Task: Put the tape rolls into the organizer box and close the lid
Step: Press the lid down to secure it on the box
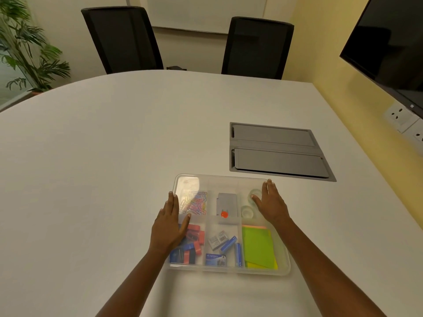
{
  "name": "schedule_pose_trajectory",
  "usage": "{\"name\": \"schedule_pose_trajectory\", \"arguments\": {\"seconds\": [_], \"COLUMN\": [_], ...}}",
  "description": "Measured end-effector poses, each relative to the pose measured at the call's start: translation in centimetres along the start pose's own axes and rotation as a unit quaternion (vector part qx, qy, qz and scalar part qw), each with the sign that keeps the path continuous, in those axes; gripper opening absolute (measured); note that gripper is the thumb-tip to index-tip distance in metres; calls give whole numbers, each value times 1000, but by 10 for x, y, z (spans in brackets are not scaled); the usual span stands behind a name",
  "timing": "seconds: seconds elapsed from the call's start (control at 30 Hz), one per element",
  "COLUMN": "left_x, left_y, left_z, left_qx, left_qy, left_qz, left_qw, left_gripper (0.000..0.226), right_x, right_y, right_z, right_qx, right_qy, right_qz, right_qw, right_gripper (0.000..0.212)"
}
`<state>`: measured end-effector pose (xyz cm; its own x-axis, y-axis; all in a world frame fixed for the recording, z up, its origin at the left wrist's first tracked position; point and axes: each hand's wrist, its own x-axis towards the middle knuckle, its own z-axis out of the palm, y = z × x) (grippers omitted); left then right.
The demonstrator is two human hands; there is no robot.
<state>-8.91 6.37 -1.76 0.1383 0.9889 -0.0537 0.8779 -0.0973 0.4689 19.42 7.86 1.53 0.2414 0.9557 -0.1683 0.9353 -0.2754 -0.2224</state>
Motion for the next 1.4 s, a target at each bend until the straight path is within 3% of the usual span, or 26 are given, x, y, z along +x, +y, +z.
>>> {"name": "schedule_pose_trajectory", "arguments": {"seconds": [0.1,0.23,0.57,0.73,1.03,1.4], "left_x": [1,1,47,76,89,78], "left_y": [-1,-1,14,20,29,13], "left_z": [2,2,-20,-31,-37,-24], "left_qx": [3,13,152,199,195,41], "left_qy": [3,-2,-51,-100,-111,-103], "left_qz": [-1,-5,31,48,56,55], "left_qw": [1000,1000,987,974,973,992], "left_gripper": [92,114,134,86,90,88], "right_x": [3,7,9,11,11,7], "right_y": [1,-2,-6,-5,-3,3], "right_z": [-3,-7,-2,1,4,7], "right_qx": [-6,-33,-49,-46,-29,17], "right_qy": [-7,-16,-22,-29,-23,-35], "right_qz": [0,3,16,22,17,3], "right_qw": [1000,999,998,998,999,999], "right_gripper": [68,70,69,69,69,68]}}
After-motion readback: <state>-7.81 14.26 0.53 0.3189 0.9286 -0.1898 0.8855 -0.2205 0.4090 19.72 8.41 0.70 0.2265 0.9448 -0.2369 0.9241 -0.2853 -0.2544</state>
